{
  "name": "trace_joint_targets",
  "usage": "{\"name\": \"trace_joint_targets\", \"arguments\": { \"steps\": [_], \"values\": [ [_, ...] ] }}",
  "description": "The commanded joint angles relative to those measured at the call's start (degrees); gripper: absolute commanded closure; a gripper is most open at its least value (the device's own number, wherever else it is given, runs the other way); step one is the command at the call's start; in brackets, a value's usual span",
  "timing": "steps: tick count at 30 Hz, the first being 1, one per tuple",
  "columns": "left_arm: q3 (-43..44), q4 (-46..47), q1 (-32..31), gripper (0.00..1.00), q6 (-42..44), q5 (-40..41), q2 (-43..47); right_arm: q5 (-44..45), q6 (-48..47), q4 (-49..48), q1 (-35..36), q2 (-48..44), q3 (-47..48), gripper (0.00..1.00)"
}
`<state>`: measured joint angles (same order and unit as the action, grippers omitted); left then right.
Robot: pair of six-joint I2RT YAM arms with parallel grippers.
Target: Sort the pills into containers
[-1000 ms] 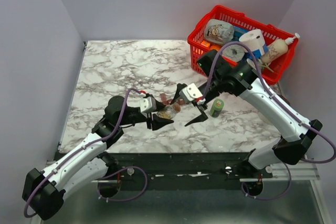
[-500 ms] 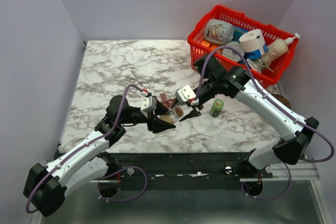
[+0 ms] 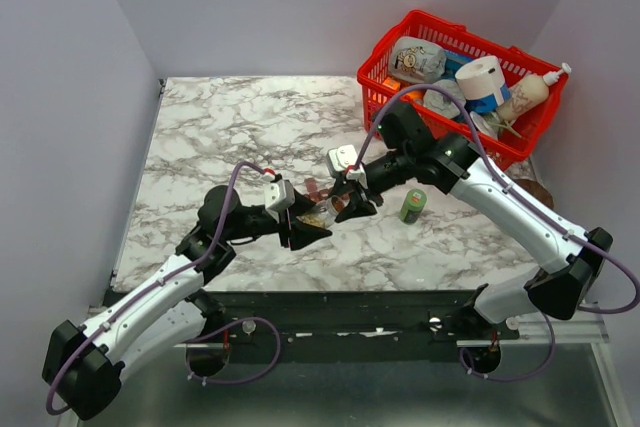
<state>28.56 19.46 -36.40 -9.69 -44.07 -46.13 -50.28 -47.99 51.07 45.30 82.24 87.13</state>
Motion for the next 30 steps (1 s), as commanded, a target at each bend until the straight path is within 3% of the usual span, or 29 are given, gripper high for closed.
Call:
{"name": "trace_joint_targets", "arguments": {
  "steps": [1,3,10,15,16,19,20,24,25,30],
  "values": [
    [1.59,2.60,0.10,1.00,3.80,11.91,0.78,1.33,13.18,-4.75,0.41,-0.15,-2.32,0.63],
    [1.59,2.42,0.10,1.00,3.54,11.73,-0.10,1.24,13.71,-5.27,0.49,-0.41,-2.49,0.56],
    [1.33,3.13,0.10,1.00,2.66,14.01,-0.63,0.18,18.45,-8.17,0.40,0.64,-2.32,0.56],
    [1.24,2.42,0.10,1.00,2.93,14.28,-0.80,0.18,20.65,-9.58,0.40,1.00,-3.11,0.79],
    [1.24,2.16,0.10,1.00,2.93,14.11,-0.72,0.27,20.65,-9.50,0.40,0.91,-3.28,0.80],
    [1.68,-0.73,0.19,0.63,4.15,13.05,-0.54,2.72,19.95,-9.58,0.32,0.12,-4.60,0.83],
    [1.85,-2.66,0.28,0.40,4.68,13.05,-0.02,4.39,19.43,-9.58,0.23,-0.32,-5.13,0.83],
    [2.38,-8.11,0.46,0.06,8.10,13.40,2.53,6.69,18.90,-9.67,-1.35,-1.99,-7.59,0.84],
    [2.47,-9.34,0.72,0.01,9.42,14.53,3.14,6.95,18.90,-9.67,-2.40,-2.51,-8.03,0.84],
    [3.17,-18.92,1.16,0.01,16.89,19.37,6.57,13.26,17.49,-9.76,-5.66,-3.22,-12.59,0.86]
  ]
}}
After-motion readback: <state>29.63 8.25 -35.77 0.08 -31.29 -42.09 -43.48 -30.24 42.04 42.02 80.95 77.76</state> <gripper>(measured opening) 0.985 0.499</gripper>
